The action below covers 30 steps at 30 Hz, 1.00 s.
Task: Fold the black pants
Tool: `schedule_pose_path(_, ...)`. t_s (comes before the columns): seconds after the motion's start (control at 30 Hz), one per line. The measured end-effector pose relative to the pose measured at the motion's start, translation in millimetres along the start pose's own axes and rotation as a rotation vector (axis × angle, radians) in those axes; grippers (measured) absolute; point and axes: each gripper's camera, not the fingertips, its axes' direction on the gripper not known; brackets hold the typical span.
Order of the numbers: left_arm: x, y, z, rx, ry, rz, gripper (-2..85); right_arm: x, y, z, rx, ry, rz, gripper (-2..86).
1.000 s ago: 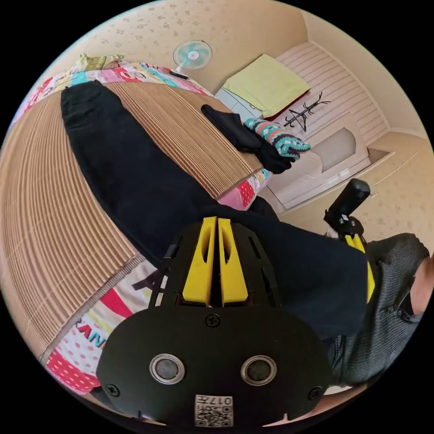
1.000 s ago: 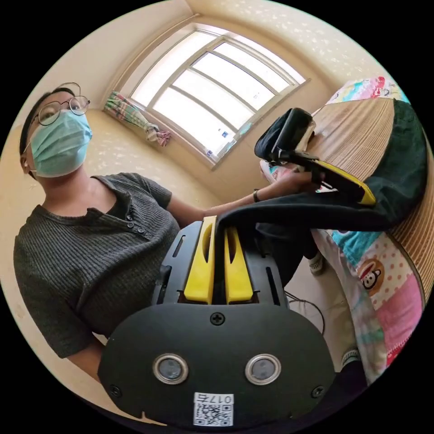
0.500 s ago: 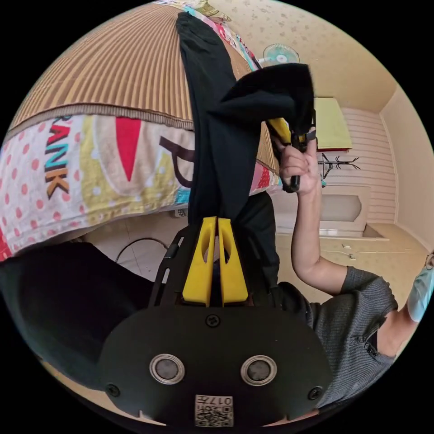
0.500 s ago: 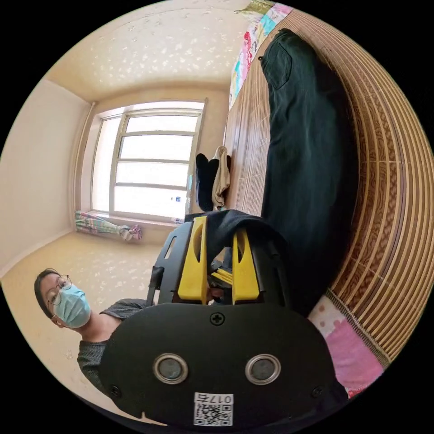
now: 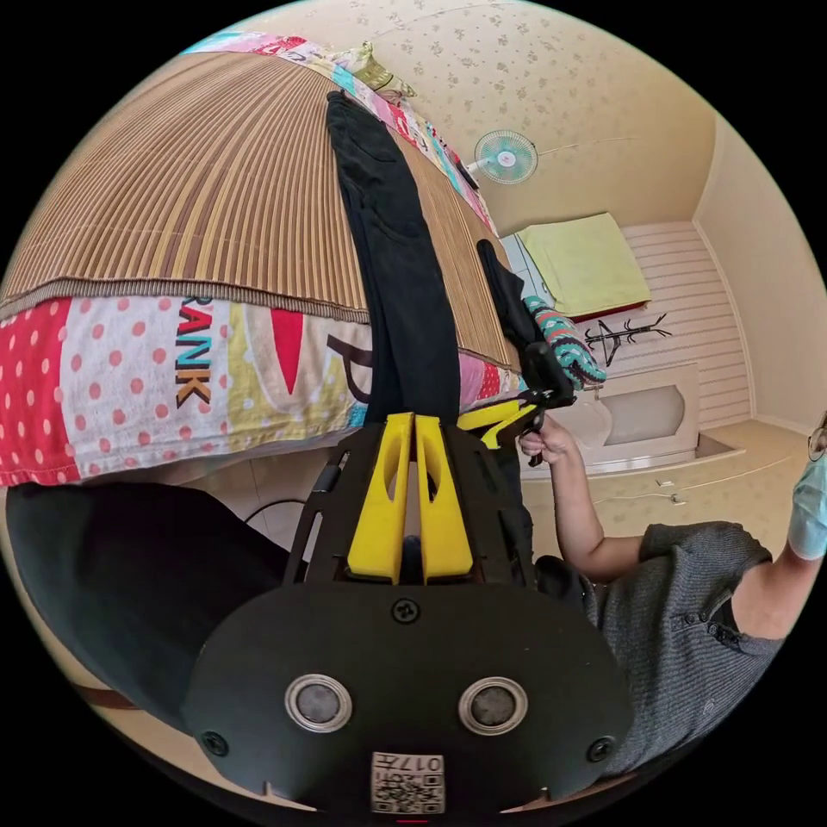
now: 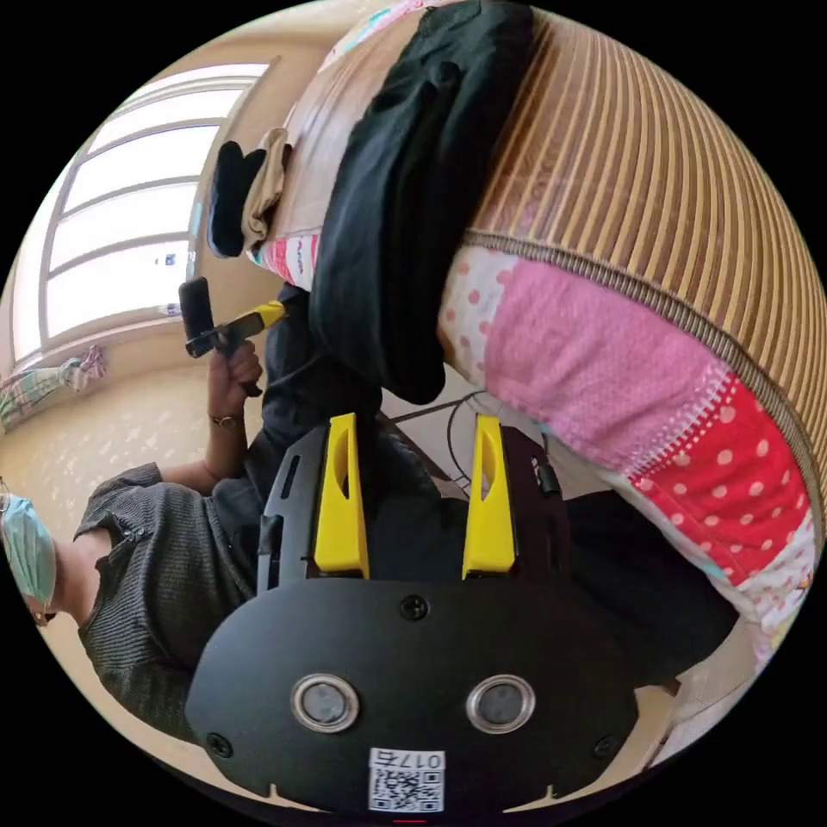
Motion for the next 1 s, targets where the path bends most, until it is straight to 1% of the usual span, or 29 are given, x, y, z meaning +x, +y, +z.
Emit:
schedule_pose_path(0.03,1.3,-2.6,0.7,0.002,0.011,0.008,-1.0,11.9,-2.6,12.1,0.026,-0.098,0.004,20.9)
schedule_pose_path(0.07,3.5,-5.3,1.9,0.005,0.025,0.019,-1.0,16.4,-5.1,16.5,0.052,-0.155,-0.006,21.1)
schedule_pose_path(0.13,9.7,-10.0,4.7,-0.004,0.051,0.046,-1.0,29.3,-16.3,21.5,0.205,-0.369,-0.059,20.3)
schedule_pose_path(0.2,21.0,-15.5,6.3,-0.028,0.066,0.086,-1.0,43.5,-23.0,23.3,0.289,-0.460,-0.016,17.8)
schedule_pose_path(0.27,43.4,-22.2,1.6,-0.036,0.055,0.166,-1.0,47.8,-24.3,24.3,0.315,-0.468,-0.001,13.7)
schedule_pose_path(0.3,49.7,-24.3,-0.3,-0.036,0.050,0.192,-1.0,42.3,-22.3,23.8,0.303,-0.500,-0.057,10.8)
schedule_pose_path(0.33,61.7,-29.3,-4.0,-0.036,0.037,0.242,-1.0,29.9,-16.2,21.2,0.306,-0.567,-0.184,8.4)
schedule_pose_path(0.43,84.7,-48.4,-9.0,-0.031,-0.012,0.347,-1.0,-2.8,12.4,3.8,0.366,-0.695,-0.424,4.6)
schedule_pose_path(0.47,90.6,-57.7,-8.6,-0.022,-0.042,0.372,-1.0,-11.0,18.2,-0.2,0.366,-0.703,-0.464,4.1)
schedule_pose_path(0.53,95.8,-72.6,-5.6,-0.002,-0.084,0.393,-1.0,-53.9,45.3,-17.7,0.363,-0.660,-0.634,2.4)
schedule_pose_path(0.57,95.7,-82.7,-1.3,0.002,-0.090,0.384,-1.0,-65.6,52.5,-22.0,0.363,-0.643,-0.677,2.1)
schedule_pose_path(0.6,94.5,-87.7,2.0,-0.003,-0.083,0.374,-1.0,-88.1,67.7,-31.0,0.381,-0.614,-0.765,1.8)
schedule_pose_path(0.63,90.0,-97.0,12.3,-0.039,-0.064,0.346,-1.0,-105.9,81.7,-40.3,0.422,-0.609,-0.837,1.5)
schedule_pose_path(0.67,82.3,-104.6,28.8,-0.113,-0.064,0.297,-1.0,-111.8,86.6,-44.9,0.446,-0.620,-0.858,1.4)
schedule_pose_path(0.7,77.8,-106.7,39.0,-0.158,-0.075,0.272,-1.0,-118.1,92.2,-54.7,0.497,-0.661,-0.876,1.2)
schedule_pose_path(0.77,59.9,-100.5,89.2,-0.408,-0.111,0.213,-1.0,-117.7,90.9,-70.5,0.571,-0.735,-0.870,1.0)
schedule_pose_path(0.8,56.6,-96.2,97.5,-0.444,-0.065,0.198,-1.0,-114.0,83.3,-81.4,0.616,-0.747,-0.822,0.9)
schedule_pose_path(0.83,51.4,-86.6,105.0,-0.471,-0.009,0.165,-1.0,-110.9,71.9,-91.0,0.650,-0.695,-0.770,0.8)
schedule_pose_path(0.9,47.3,-75.2,102.4,-0.473,0.026,0.150,-1.0,-105.1,48.4,-103.3,0.667,-0.641,-0.691,0.7)
schedule_pose_path(1.0,32.8,-64.3,66.7,-0.336,0.070,0.071,-0.9,-89.5,-3.0,-119.1,0.692,-0.649,-0.576,0.7)
